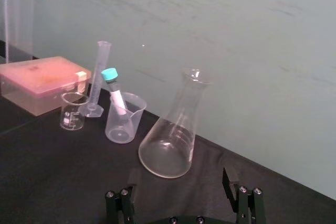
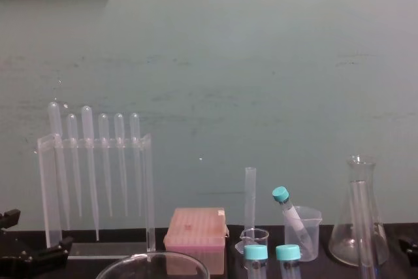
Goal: Hold the test tube with one hand and immerse one end into the beaker, then return it to the test tube rack.
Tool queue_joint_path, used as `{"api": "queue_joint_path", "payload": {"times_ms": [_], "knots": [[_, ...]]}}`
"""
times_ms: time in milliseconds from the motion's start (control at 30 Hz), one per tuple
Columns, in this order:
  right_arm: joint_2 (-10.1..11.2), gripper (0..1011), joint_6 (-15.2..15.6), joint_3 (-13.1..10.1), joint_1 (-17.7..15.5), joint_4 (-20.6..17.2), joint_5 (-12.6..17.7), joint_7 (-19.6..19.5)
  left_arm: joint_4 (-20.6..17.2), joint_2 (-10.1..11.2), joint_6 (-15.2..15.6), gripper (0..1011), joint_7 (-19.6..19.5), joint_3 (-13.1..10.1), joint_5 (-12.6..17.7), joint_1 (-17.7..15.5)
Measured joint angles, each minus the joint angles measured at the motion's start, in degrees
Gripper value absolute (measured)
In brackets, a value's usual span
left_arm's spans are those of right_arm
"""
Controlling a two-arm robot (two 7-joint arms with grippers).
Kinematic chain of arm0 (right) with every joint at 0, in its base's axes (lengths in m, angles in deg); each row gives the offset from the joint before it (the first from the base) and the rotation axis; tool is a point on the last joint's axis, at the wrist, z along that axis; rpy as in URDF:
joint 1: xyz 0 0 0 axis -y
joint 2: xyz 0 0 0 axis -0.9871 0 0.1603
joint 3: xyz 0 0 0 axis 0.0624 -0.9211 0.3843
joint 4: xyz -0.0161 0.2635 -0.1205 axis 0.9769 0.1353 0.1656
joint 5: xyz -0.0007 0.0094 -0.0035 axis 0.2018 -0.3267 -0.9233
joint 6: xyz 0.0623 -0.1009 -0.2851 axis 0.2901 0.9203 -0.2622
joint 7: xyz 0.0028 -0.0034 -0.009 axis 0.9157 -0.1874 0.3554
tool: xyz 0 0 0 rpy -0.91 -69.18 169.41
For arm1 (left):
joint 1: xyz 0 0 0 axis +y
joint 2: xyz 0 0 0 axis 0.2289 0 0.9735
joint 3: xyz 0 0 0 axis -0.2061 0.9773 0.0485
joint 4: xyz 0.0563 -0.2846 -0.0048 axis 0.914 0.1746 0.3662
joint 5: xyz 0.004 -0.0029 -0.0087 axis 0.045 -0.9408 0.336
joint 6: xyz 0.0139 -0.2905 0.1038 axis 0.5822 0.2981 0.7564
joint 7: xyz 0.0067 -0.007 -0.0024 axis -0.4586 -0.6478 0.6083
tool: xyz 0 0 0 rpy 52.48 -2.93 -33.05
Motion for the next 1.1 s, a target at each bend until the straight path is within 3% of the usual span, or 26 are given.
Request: {"api": "queue_joint_path", "payload": {"times_ms": [233,533,867,1100], "knots": [[-0.79,1000,-0.89,-2.54,-0.15,-0.11,0.18,-0.82,0.00,0.00,0.00,1000,0.00,0.00,0.00,0.00],[-0.84,1000,-3.41,-6.49,-0.99,-4.39,1.44,-0.74,0.00,0.00,0.00,1000,0.00,0.00,0.00,0.00],[-1.01,1000,-7.74,-7.97,-0.55,-11.18,4.87,6.84,0.00,0.00,0.00,1000,0.00,0.00,0.00,0.00],[-1.84,1000,-8.12,-7.29,-0.31,-13.52,7.29,11.75,0.00,0.00,0.00,1000,0.00,0.00,0.00,0.00]]}}
